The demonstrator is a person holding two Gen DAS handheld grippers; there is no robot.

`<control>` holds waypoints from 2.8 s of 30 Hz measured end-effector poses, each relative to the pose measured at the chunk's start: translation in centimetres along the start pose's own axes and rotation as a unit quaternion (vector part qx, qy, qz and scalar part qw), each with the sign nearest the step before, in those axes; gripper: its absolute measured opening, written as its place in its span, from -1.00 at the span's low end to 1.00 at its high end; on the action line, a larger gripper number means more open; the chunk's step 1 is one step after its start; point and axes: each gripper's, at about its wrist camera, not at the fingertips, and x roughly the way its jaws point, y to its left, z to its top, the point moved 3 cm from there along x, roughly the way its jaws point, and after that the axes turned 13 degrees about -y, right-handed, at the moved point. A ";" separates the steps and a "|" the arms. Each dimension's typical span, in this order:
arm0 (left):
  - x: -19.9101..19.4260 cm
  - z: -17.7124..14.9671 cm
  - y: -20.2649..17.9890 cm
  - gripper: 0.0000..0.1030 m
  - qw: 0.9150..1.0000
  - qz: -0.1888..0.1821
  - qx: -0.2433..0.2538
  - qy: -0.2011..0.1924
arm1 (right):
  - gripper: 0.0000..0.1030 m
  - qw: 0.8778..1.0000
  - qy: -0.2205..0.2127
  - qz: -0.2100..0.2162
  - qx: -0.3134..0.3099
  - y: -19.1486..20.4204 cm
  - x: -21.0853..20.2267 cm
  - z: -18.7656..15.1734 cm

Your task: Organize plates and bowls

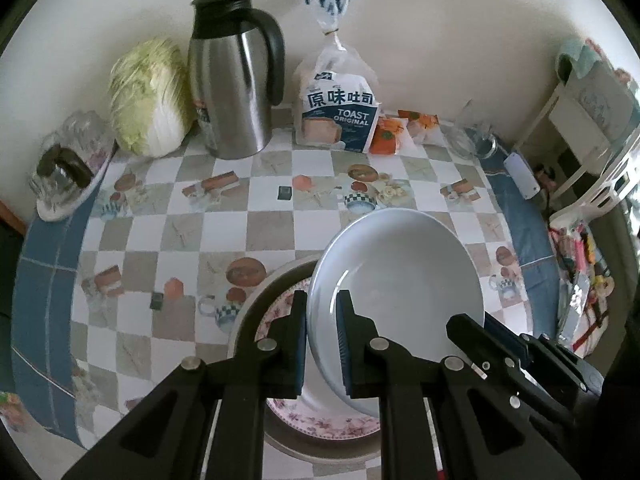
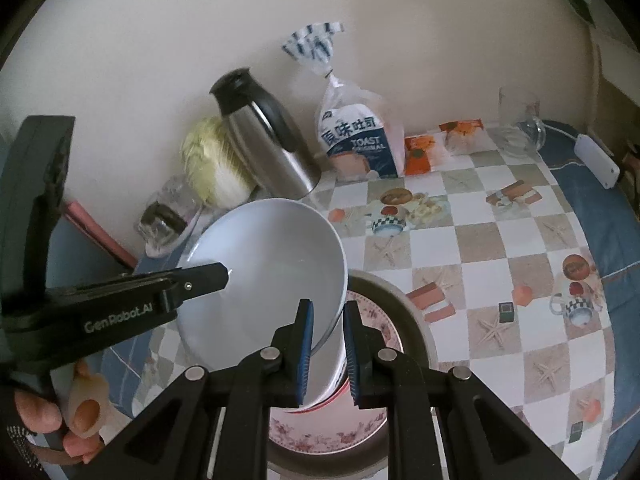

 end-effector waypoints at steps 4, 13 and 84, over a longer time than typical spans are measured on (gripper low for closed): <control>-0.2 -1.2 0.9 -0.73 0.999 -0.023 -0.030 -0.012 | -0.68 1.000 0.006 -0.001 -0.012 0.5 0.0 -0.5; 1.1 -3.7 3.1 -0.73 0.994 -0.049 -0.098 -0.018 | -0.66 0.999 0.031 -0.011 -0.034 0.8 1.6 -1.8; -2.9 -12.7 7.6 0.82 0.987 0.129 0.041 -0.084 | 1.00 0.989 -0.012 -0.086 -0.121 1.1 -2.5 -10.1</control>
